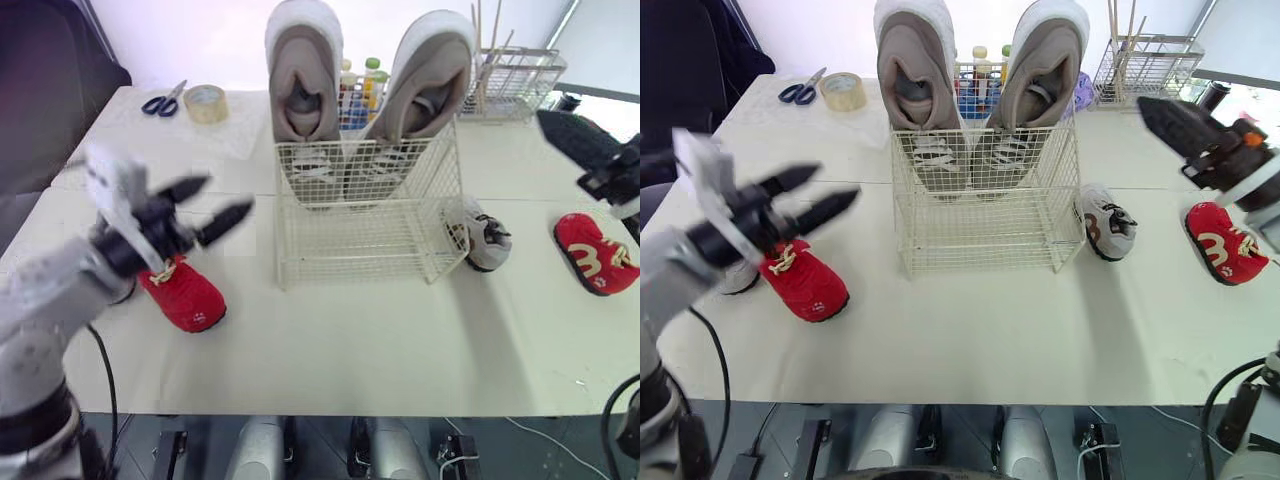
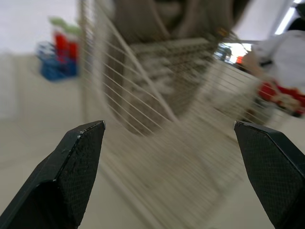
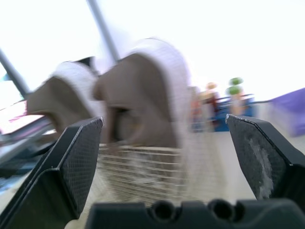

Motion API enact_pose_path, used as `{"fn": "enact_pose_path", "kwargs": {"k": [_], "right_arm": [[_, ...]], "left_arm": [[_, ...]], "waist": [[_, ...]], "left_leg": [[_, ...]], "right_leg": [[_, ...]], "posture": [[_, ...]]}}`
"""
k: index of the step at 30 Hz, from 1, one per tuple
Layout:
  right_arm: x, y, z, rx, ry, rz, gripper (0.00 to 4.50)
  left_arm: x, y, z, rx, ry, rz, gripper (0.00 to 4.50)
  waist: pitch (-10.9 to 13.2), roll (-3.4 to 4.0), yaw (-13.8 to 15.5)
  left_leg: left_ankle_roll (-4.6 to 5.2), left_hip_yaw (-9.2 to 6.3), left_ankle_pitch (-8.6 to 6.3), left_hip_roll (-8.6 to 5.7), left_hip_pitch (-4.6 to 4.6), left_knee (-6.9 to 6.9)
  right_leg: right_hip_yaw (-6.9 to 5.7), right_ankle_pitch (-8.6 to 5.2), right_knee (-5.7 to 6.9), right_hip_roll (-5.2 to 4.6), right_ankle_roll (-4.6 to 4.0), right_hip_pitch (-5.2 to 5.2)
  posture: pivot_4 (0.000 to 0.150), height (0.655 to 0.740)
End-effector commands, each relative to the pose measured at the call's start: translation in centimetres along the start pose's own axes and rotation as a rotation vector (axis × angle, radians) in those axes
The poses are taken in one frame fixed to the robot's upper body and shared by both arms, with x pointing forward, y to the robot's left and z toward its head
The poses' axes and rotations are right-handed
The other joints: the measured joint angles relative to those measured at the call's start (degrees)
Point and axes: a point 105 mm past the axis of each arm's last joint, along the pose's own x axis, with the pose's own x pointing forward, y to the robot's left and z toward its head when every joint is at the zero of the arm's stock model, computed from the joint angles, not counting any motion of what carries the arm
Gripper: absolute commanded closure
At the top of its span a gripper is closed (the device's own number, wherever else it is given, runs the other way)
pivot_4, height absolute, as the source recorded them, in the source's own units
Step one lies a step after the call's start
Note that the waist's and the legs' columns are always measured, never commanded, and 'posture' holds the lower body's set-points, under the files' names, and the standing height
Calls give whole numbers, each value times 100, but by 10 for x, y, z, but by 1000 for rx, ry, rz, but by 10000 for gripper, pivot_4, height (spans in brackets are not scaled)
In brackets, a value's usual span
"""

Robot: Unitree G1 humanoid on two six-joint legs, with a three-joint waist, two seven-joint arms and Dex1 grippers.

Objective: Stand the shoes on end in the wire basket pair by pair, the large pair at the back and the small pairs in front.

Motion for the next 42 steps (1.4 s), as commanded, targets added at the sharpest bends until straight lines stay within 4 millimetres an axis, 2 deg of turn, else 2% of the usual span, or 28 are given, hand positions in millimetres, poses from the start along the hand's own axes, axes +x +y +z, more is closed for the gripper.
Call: {"fn": "enact_pose_path", "kwargs": {"k": [1, 4, 8, 10, 15, 19, 29, 33, 36, 39, 40, 42], "right_arm": [[-41, -40, -26, -169, 134, -219, 0], [-60, -44, -58, -212, 243, -246, 0], [-69, -33, -94, -236, 330, -227, 0], [-68, -31, -110, -238, 336, -229, 0], [-54, -31, -137, -236, 331, -238, 0], [-39, -36, -155, -234, 310, -249, 0], [6, -43, -186, -214, 246, -287, 0], [15, -54, -197, -232, 263, -337, 0], [16, -54, -204, -244, 276, -334, 8773], [16, -54, -204, -253, 271, -335, 22775], [16, -55, -203, -256, 264, -338, 24974], [16, -56, -192, -277, 229, -348, 26303]], "left_arm": [[-6, -49, -10, -34, -7, -174, 127], [-1, -65, -30, -64, 24, -199, 127], [4, -79, -58, -19, 102, -225, 127], [6, -81, -65, -17, 103, -228, 127], [13, -82, -68, 17, 82, -246, 127], [16, -74, -65, 52, 59, -224, 127], [15, -63, -68, 71, 61, -158, 127], [13, -58, -70, 76, 66, -125, 127], [10, -58, -70, 77, 69, -121, 0], [8, -59, -69, 71, 77, -124, 0], [8, -58, -69, 69, 79, -126, 0], [8, -56, -66, 69, 78, -125, 0]], "waist": [[-2, 3, 3], [-20, 63, -25], [-73, 150, -98], [-84, 155, -161], [-86, 159, -171], [-86, 160, -170], [-86, 160, -198], [-86, 160, -190], [-86, 160, -193], [-87, 159, -207], [-87, 158, -208], [-87, 158, -207]], "left_leg": [[0, -5, 0, -1, 4, -1], [-1, -7, -1, -9, 34, -2], [-4, 28, -4, -2, 116, -33], [-6, 33, -3, 0, 125, -48], [-6, 49, -2, -4, 126, -71], [-5, 52, -1, -6, 125, -84], [-5, 58, -1, -4, 126, -90], [-5, 59, -1, -4, 127, -92], [-5, 59, -1, -4, 125, -93], [-5, 59, 0, -4, 129, -93], [-6, 59, 0, -3, 132, -93], [-6, 59, 0, -3, 138, -93]], "right_leg": [[-1, 0, -7, 0, 0, 10], [0, -1, -10, -2, 0, 40], [37, -3, -7, 13, -3, 84], [45, -5, -8, 18, -6, 84], [66, -7, -14, 17, -10, 68], [67, -7, -26, 17, -10, 65], [69, -7, -30, 18, -9, 63], [70, -7, -30, 18, -9, 62], [70, -7, -35, 17, -9, 62], [70, -7, -34, 17, -8, 65], [70, -7, -33, 17, -8, 68], [70, -7, -33, 17, -9, 73]], "posture": [[1500, 7400], [1500, 7400], [1500, 7400], [1500, 7400], [1500, 7400], [1500, 7400], [1500, 7400], [1500, 7400], [1500, 7400], [1500, 7400], [1500, 7400], [1500, 7400]]}}
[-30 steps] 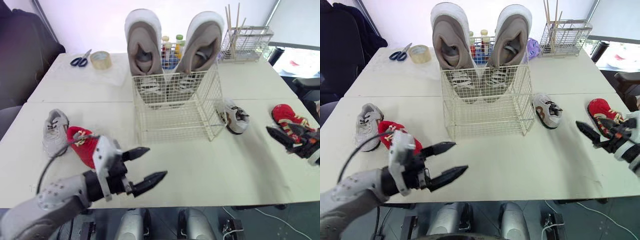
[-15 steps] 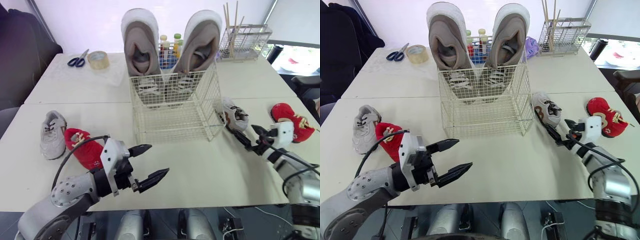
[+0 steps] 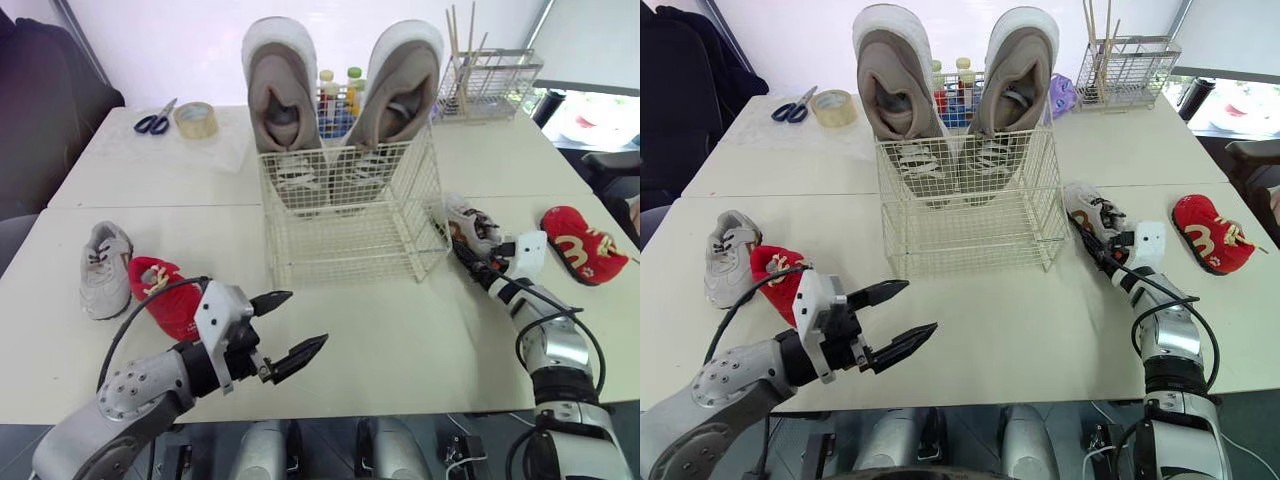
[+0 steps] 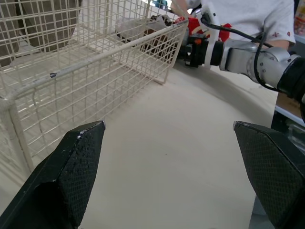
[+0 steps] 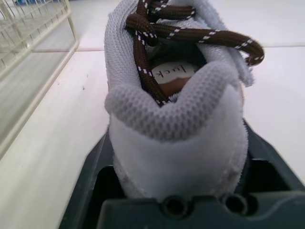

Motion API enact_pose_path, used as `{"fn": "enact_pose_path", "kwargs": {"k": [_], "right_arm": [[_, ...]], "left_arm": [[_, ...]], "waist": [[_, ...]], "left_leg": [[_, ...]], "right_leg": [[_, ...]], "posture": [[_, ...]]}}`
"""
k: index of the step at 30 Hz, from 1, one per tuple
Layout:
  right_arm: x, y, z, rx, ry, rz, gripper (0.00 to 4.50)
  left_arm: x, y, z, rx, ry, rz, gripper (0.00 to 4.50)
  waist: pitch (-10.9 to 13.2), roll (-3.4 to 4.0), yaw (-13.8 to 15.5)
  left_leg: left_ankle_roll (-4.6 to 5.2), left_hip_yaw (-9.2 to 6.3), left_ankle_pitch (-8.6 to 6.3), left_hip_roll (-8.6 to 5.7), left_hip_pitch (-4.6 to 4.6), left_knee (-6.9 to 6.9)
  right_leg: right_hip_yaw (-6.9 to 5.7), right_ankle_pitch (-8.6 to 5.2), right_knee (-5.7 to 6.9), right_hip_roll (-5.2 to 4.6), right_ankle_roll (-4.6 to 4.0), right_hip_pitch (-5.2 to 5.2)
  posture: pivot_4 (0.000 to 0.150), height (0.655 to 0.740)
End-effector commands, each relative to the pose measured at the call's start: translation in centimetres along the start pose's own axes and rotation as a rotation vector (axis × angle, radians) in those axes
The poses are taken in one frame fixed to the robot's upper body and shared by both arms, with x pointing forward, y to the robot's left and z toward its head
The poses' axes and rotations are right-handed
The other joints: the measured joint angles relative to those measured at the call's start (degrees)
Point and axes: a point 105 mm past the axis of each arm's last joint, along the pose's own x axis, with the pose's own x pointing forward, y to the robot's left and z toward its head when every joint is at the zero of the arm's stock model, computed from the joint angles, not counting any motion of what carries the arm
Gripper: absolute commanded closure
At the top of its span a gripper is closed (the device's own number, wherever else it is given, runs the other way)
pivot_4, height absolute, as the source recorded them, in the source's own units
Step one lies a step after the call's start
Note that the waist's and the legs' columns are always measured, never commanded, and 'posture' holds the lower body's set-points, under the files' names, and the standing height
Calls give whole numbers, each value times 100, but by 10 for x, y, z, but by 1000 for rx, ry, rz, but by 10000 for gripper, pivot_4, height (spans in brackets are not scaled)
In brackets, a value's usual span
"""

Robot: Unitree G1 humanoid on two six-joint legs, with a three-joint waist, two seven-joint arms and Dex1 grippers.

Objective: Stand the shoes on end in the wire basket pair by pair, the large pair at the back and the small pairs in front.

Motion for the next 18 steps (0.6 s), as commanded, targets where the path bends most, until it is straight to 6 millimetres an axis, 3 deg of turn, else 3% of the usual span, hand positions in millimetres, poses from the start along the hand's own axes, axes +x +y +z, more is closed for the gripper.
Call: {"fn": "enact_pose_path", "kwargs": {"k": [1, 2, 5, 7, 9, 12, 14, 15, 18], "right_arm": [[-4, -10, 15, -23, -54, -43, 26303], [-6, -17, 28, -47, -95, -61, 26303], [-20, -57, 116, -162, -302, -136, 26303], [-28, -60, 180, -270, -412, -75, 26303], [-36, -45, 238, -403, -506, 31, 26303], [-50, 8, 316, -520, -642, 284, 26303], [-68, 56, 344, -549, -660, 566, 26303], [-77, 80, 346, -576, -628, 717, 26303], [-97, 130, 321, -666, -439, 1100, 26303]], "left_arm": [[-4, 1, 13, 19, -34, -2, 0], [-6, 4, 16, 0, -40, 4, 0], [-20, -11, 21, -35, 58, -145, 0], [-29, -11, 36, -76, 70, -190, 0], [-37, -5, 53, -118, 47, -197, 0], [-50, 12, 70, -149, 26, -148, 0], [-59, 24, 75, -147, 30, -103, 0], [-64, 30, 79, -152, 23, -82, 0], [-81, 42, 91, -158, -5, -32, 0]], "waist": [[0, 0, 1], [0, 0, 5], [19, 29, 22], [38, 75, 3], [51, 95, -87], [56, 82, -190], [59, 67, -278], [56, 55, -289], [51, 15, -275]], "left_leg": [[0, 0, 0, 0, 0, 0], [0, 0, 0, 0, 0, 0], [0, 0, 0, -1, -11, 1], [2, 7, 1, -15, -40, 6], [3, 15, 1, -20, -45, 6], [-12, 10, 7, 5, -34, -17], [-28, -2, 15, 7, -22, -40], [-38, -2, 21, 8, -22, -55], [-56, -8, 31, 12, -17, -85]], "right_leg": [[0, 0, 0, 0, 0, 0], [1, 0, 0, -1, 0, 0], [2, 0, 3, -6, 0, -13], [7, 1, 16, -25, 1, -51], [18, 1, 25, -32, 2, -67], [20, -13, 23, 3, -16, -76], [24, -22, 23, 19, -30, -74], [27, -23, 25, 23, -34, -83], [28, -29, 23, 32, -45, -90]], "posture": [[1500, 7400], [1500, 7400], [1500, 7400], [1500, 7400], [1500, 7400], [1500, 7400], [1500, 7400], [1500, 7400], [1500, 7400]]}}
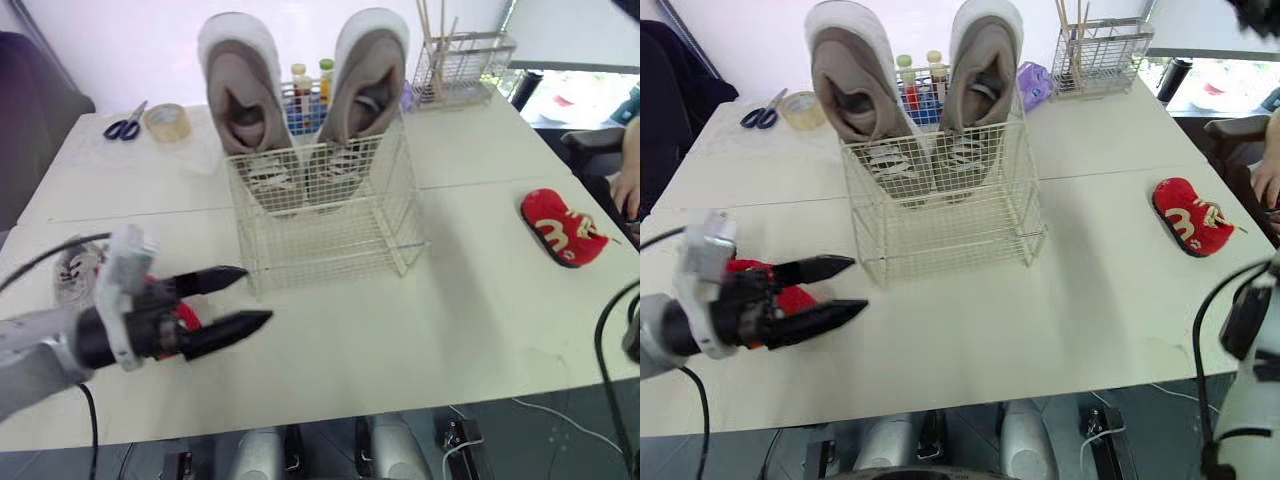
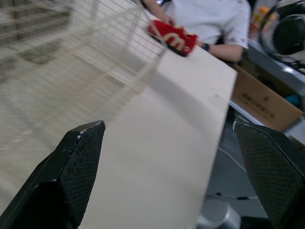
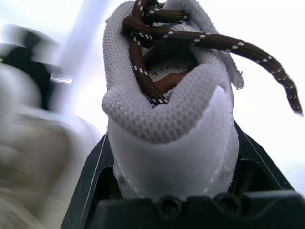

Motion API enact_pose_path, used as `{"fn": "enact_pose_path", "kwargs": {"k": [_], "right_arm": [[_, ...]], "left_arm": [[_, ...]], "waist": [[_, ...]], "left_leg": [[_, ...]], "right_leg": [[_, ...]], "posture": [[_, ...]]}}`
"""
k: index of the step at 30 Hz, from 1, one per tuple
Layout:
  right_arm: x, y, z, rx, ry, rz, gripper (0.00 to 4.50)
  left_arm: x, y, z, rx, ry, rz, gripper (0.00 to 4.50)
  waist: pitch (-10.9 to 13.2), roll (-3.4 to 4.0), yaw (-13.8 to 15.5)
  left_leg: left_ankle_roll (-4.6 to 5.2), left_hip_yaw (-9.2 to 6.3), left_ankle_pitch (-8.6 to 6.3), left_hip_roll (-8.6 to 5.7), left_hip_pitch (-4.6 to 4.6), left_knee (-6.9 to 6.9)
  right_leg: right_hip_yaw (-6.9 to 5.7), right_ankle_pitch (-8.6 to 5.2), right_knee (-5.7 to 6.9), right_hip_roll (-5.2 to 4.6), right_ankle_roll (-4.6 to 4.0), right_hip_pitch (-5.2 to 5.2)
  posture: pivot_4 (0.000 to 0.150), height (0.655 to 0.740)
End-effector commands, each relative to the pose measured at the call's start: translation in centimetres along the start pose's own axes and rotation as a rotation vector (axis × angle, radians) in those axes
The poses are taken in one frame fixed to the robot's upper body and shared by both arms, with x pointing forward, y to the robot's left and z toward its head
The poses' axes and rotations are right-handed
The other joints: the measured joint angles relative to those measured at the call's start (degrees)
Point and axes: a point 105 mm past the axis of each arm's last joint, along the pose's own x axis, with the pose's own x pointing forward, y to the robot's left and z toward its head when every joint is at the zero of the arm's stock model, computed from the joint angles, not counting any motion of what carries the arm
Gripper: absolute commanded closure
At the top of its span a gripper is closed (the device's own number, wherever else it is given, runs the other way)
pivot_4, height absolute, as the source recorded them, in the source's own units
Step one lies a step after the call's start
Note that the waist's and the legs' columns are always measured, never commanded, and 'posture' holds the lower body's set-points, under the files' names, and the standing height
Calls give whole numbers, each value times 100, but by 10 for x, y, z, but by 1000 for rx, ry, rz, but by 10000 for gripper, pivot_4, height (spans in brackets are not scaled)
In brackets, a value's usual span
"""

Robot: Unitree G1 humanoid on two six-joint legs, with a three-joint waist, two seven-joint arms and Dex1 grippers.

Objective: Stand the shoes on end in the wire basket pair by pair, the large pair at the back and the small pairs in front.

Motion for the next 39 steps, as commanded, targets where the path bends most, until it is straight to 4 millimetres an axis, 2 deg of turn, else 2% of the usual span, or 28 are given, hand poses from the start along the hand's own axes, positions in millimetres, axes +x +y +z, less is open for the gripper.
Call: {"fn": "enact_pose_path", "kwargs": {"k": [1, 4, 7, 9, 14, 19, 25, 31, 35, 38, 39], "right_arm": [[17, 67, 2, 96, 68, 486, 26303], [21, 99, 1, 108, 75, 746, 26303], [27, 113, 2, 75, 53, 863, 26303], [31, 120, 4, 49, 34, 918, 26303], [47, 137, 11, -87, -46, 1045, 26303], [55, 146, 0, -202, -24, 1102, 26303], [57, 155, -8, -277, -5, 1160, 26303], [64, 155, -14, -335, 12, 1171, 26303], [66, 157, -14, -339, 5, 1177, 26303], [64, 157, -13, -323, 8, 1176, 26340], [63, 157, -13, -314, 12, 1175, 26340]], "left_arm": [[-22, 6, 21, 21, -48, 43, 0], [-37, 12, 34, 47, -56, 88, 0], [-49, 12, 49, 66, -80, 86, 0], [-50, 9, 57, 76, -89, 45, 0], [-21, -15, 76, 88, -88, -235, 0], [13, -19, 71, 30, -63, -425, 0], [44, -20, 59, -33, 30, -581, 0], [58, -27, 40, -26, 189, -697, 0], [65, -30, 40, -42, 206, -754, 0], [66, -29, 41, -43, 196, -765, 7616], [66, -28, 41, -45, 191, -768, 12521]], "waist": [[3, -28, 8], [8, -44, 58], [9, -47, 119], [11, -49, 146], [16, -59, 168], [15, -66, 156], [21, -75, 164], [22, -78, 158], [22, -79, 175], [23, -79, 169], [23, -79, 169]], "left_leg": [[0, 0, 0, 1, -2, -1], [4, 2, -1, -13, -12, 7], [16, 8, -8, -26, -21, 16], [16, 9, -8, -26, -28, 18], [12, 9, -7, -23, -29, 22], [11, 11, -7, -22, -29, 24], [13, 11, -7, -17, -36, 44], [16, 10, -8, -16, -39, 54], [15, 8, -8, -13, -40, 61], [16, 5, -8, -12, -45, 68], [16, 5, -8, -11, -45, 69]], "right_leg": [[0, 0, -1, 0, 0, -1], [-3, 2, 0, -20, 0, -4], [-4, 2, 3, -37, 1, -15], [-5, 3, 3, -37, 1, -24], [-7, 3, 10, -34, 2, -28], [-7, 3, 15, -31, 2, -29], [-7, 3, 22, -27, 3, -31], [-8, 4, 24, -26, 5, -30], [-9, 4, 26, -23, 5, -30], [-10, 4, 28, -23, 5, -30], [-10, 4, 29, -23, 5, -30]], "posture": [[1500, 7400], [1500, 7400], [1500, 7400], [1500, 7400], [1500, 7400], [1500, 7400], [1500, 7400], [1500, 7400], [1500, 7400], [1500, 7400], [1500, 7400]]}}
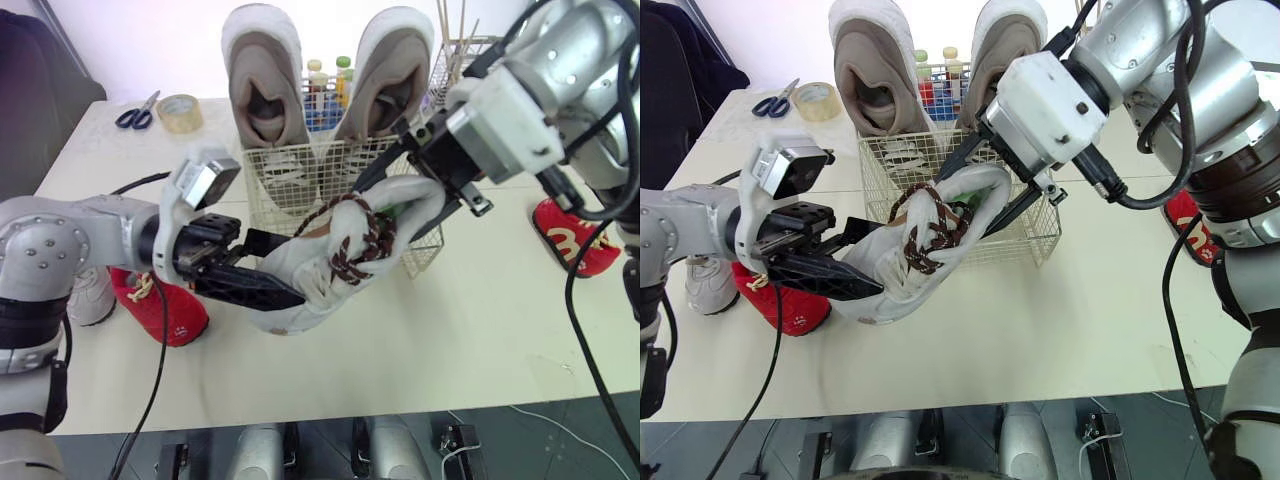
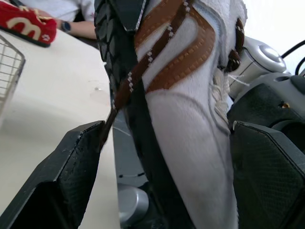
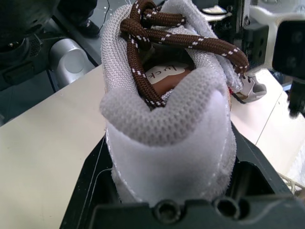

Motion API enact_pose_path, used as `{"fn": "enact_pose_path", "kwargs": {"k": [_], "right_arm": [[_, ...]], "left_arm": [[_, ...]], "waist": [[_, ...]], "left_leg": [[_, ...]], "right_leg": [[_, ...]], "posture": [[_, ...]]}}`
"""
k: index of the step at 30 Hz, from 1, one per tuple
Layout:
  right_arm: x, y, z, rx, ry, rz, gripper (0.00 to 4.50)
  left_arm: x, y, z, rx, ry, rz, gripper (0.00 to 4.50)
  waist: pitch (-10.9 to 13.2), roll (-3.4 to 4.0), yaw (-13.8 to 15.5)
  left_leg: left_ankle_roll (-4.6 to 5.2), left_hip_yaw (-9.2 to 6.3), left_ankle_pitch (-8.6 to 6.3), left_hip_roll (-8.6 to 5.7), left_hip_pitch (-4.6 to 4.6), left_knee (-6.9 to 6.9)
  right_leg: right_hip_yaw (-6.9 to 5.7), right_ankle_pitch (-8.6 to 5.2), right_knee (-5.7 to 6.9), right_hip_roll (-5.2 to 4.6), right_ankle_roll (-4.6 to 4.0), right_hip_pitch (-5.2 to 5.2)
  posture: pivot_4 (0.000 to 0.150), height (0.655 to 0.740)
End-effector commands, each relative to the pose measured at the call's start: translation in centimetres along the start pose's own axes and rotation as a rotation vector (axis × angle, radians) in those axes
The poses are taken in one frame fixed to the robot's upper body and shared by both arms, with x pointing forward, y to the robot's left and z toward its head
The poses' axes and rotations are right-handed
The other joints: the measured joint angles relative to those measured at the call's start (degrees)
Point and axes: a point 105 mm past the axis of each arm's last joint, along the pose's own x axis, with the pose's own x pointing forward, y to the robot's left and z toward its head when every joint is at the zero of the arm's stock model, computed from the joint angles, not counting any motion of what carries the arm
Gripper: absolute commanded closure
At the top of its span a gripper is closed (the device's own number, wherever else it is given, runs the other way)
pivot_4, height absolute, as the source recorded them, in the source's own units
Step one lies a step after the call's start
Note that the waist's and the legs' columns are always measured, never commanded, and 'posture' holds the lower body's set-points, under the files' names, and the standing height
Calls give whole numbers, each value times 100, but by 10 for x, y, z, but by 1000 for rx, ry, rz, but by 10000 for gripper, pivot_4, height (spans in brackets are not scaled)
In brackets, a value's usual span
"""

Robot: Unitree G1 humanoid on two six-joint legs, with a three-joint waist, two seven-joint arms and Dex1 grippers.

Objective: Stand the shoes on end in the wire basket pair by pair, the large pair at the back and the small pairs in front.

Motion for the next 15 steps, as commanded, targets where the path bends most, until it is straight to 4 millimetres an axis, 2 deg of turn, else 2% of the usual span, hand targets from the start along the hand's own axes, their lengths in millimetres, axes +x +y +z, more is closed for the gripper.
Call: {"fn": "enact_pose_path", "kwargs": {"k": [1, 5, 6, 9, 11, 13, 15], "right_arm": [[-7, -2, 12, -26, 0, -13, 26340], [-9, -1, 12, 4, -9, -27, 26340], [-11, -1, 11, 22, -10, -44, 21890], [-24, -4, 5, 95, -13, -143, 8436], [-47, -4, -14, 261, 22, -323, 229], [-72, 6, -37, 477, 21, -544, 229], [-84, 17, -47, 628, -47, -699, 229]], "left_arm": [[-3, -3, 6, 29, -9, -7, 17305], [-1, -2, 5, 50, -42, -3, 35518], [-1, -3, 6, 54, -68, -5, 38666], [1, -7, 3, 47, -155, -9, 38727], [0, -9, -3, 39, -237, 21, 38727], [-1, -11, -8, 35, -324, 69, 38727], [-2, -12, -9, 37, -384, 111, 38727]], "waist": [[0, 0, -1], [0, 0, 0], [0, 0, 2], [0, -2, 5], [0, -2, 5], [-4, -9, 21], [-2, -12, 44]], "left_leg": [[0, -1, 0, 0, 0, 0], [0, -2, 0, 1, 0, 0], [0, -3, 0, 1, 0, 0], [1, -6, 0, 0, 0, 2], [1, -7, -1, 0, 0, 2], [2, -14, -1, 0, -1, 3], [5, -26, -3, -3, -1, 8]], "right_leg": [[0, 0, 1, 0, 0, 0], [0, 0, 1, 0, 0, 0], [0, 0, 1, 0, 0, 0], [-1, 0, 2, -5, 0, 3], [-1, 0, 0, -9, 0, 4], [-1, 0, -3, -23, -1, 10], [-10, 0, -8, -38, -1, 24]], "posture": [[1500, 7400], [1500, 7400], [1500, 7400], [1500, 7400], [1500, 7400], [1500, 7400], [1500, 7400]]}}
